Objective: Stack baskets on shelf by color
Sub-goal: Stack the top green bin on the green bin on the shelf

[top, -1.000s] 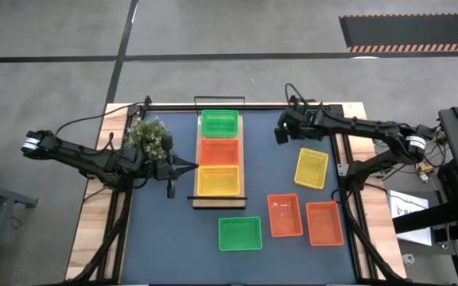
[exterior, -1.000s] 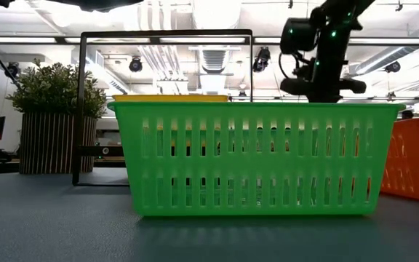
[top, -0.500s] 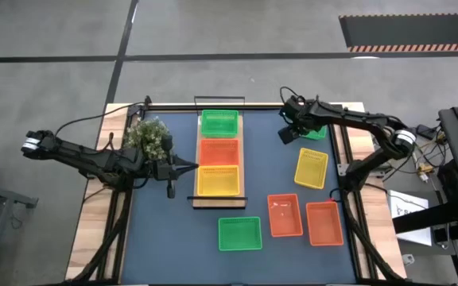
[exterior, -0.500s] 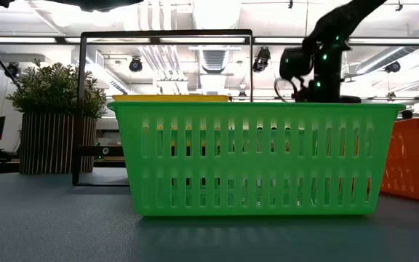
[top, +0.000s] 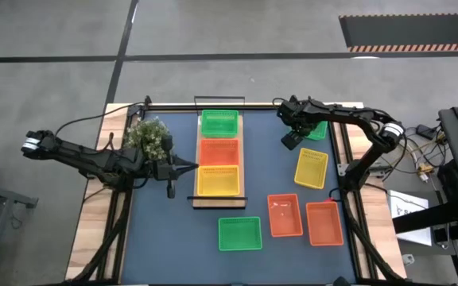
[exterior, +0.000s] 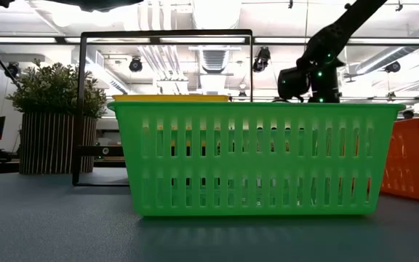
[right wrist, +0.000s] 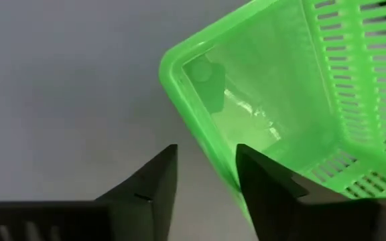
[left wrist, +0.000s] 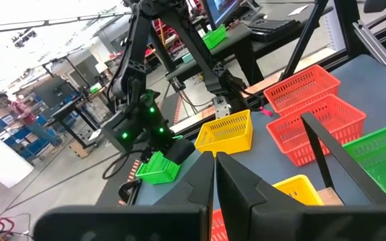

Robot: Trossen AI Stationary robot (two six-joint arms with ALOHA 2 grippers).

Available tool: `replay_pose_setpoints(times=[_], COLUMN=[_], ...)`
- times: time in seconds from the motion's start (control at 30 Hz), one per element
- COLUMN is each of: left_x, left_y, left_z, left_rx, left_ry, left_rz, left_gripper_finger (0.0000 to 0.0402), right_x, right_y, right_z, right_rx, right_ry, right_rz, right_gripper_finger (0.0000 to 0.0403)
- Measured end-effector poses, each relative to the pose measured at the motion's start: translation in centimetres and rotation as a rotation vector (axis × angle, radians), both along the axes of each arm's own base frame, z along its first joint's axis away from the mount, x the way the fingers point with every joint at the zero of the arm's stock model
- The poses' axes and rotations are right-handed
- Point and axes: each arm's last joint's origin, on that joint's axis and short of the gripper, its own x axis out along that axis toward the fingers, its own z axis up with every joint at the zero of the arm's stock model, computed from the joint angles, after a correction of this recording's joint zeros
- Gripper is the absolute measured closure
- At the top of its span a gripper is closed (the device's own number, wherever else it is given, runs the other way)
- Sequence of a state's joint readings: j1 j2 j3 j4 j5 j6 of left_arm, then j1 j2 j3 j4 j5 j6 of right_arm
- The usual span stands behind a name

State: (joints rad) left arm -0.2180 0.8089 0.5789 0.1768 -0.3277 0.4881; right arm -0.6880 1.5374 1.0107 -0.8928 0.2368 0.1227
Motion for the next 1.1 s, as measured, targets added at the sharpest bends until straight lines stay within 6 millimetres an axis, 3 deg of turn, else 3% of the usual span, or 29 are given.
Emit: replay_pose_setpoints(times=[0.27,0.43,0.57,0.77,0.97,1.1], left_x=[0.0,0.0,-0.1,-0.7,-1.4,-1.8], left_y=[0.0,0.0,0.0,0.1,0.3,0.4], left_z=[0.0,0.0,0.1,0.5,0.7,1.0], left_rx=[0.0,0.018,0.04,0.033,0.026,0.022], left_ry=[0.001,0.003,0.0,-0.03,-0.06,-0.08], left_rz=[0.0,-0.001,-0.002,-0.002,-0.001,-0.001], left_gripper_finger=[0.04,0.04,0.04,0.04,0.04,0.04], right_x=[0.0,0.0,1.4,5.0,8.4,11.1], right_y=[0.1,0.8,1.9,5.6,9.2,10.3], right_z=[0.5,1.7,4.4,9.9,14.7,16.5], right_rx=[-0.005,0.001,-0.008,-0.075,-0.129,-0.18], right_ry=[-0.002,0.006,0.029,0.014,-0.137,-0.243], right_rz=[0.071,0.106,0.147,0.323,0.506,0.602], right_gripper_finger=[0.038,0.0391,0.0393,0.0393,0.0393,0.0394])
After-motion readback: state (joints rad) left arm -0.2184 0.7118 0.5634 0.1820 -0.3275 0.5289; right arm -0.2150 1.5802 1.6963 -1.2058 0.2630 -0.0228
